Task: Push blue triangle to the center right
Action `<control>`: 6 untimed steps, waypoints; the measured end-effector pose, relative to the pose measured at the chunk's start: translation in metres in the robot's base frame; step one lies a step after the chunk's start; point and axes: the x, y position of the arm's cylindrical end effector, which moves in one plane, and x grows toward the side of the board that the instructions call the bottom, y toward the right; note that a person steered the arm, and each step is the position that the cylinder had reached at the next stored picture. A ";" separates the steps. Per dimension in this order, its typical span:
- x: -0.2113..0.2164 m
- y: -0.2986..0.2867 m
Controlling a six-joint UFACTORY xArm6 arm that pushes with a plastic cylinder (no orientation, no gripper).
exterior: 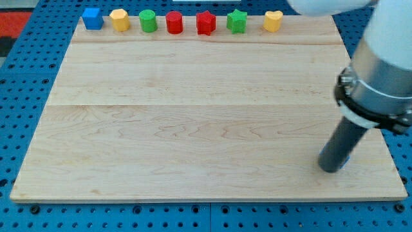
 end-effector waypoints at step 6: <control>-0.047 0.013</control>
